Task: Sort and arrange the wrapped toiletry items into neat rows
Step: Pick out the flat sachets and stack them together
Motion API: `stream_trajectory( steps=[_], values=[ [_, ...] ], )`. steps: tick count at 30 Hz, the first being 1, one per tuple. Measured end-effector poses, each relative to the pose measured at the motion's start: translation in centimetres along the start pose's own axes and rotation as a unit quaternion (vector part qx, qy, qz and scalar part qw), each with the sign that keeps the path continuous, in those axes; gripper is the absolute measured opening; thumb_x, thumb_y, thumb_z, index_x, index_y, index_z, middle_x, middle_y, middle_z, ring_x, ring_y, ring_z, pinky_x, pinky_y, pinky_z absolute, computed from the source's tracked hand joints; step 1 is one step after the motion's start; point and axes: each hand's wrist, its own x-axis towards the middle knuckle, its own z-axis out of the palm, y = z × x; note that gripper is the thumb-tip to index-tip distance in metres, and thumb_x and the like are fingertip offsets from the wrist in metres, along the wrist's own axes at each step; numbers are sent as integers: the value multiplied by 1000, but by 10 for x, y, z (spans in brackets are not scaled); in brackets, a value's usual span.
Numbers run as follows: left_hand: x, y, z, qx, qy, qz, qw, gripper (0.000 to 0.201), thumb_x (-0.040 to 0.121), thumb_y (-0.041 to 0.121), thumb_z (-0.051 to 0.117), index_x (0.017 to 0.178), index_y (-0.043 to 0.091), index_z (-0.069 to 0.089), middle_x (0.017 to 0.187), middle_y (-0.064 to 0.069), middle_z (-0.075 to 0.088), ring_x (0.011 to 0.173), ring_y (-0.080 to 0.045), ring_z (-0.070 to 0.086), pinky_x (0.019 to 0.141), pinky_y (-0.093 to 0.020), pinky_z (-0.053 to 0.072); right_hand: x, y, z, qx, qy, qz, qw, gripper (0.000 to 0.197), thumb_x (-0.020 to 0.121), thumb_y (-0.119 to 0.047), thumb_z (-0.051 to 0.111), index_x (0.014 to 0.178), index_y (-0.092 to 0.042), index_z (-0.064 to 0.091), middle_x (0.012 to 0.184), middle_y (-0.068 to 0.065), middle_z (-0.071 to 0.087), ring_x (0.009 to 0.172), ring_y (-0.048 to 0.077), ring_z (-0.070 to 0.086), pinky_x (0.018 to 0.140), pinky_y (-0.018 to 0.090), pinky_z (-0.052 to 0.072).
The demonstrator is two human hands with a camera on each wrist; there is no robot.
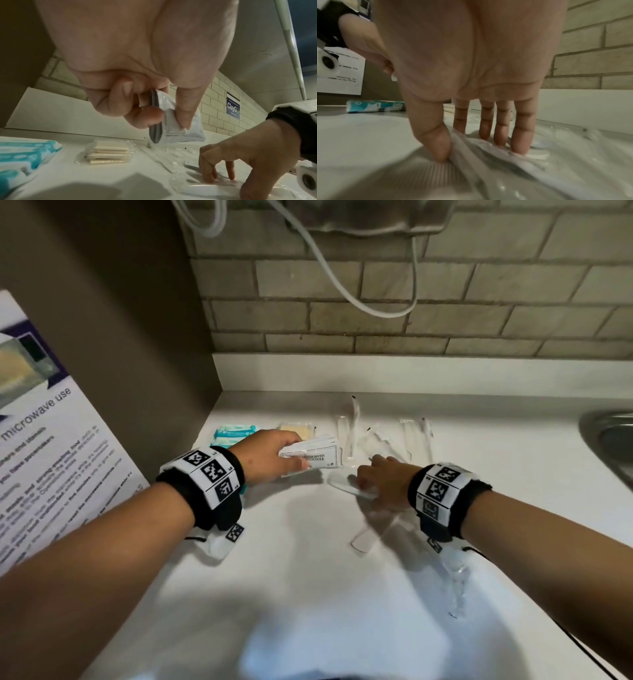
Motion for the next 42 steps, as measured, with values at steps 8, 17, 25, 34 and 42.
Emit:
stream_trajectory(
  steps=[8, 17, 25, 34, 42],
  values=[
    [15, 13, 2, -17, 14, 1, 1000, 19, 88, 37, 66, 103, 25, 65, 102, 5, 69, 89, -15, 64, 77, -28, 49, 8, 12, -30, 79, 27, 29, 996, 44, 81, -32, 66, 120, -13, 58, 118, 8, 57, 107, 27, 59, 88, 37, 51],
    [24, 23, 2, 5, 17, -33, 999, 25, 89, 39, 64, 110, 24, 64, 105, 5, 68, 92, -15, 62, 82, -31, 49, 41, 8, -30, 110, 63, -23, 992, 47, 89, -33, 53, 129, -9, 52, 124, 14, 59, 112, 35, 59, 91, 37, 50],
    [22, 37, 28, 13, -3, -49, 999, 30, 91, 42, 61, 111, 20, 62, 103, 4, 66, 88, -14, 59, 67, -13, 40, 25, 39, 1, 67, 59, -72, 993, 33, 83, -23, 46, 107, -9, 62, 116, 11, 59, 113, 31, 54, 95, 43, 47],
    [22, 59, 44, 2, -14, -32, 999, 32, 91, 43, 60, 111, 18, 62, 107, 2, 66, 95, -16, 60, 70, -12, 40, -10, 75, 13, 70, 15, -57, 996, 31, 86, -21, 52, 113, -11, 62, 122, 10, 58, 116, 30, 53, 97, 44, 47],
    [-4, 59, 35, 33, -14, -53, 998, 24, 90, 40, 62, 111, 28, 61, 107, 6, 66, 94, -14, 60, 79, -28, 47, -17, 37, -22, 257, 98, -153, 949, 76, 77, -28, 74, 141, -22, 33, 130, 2, 55, 113, 22, 56, 95, 31, 46]
  ],
)
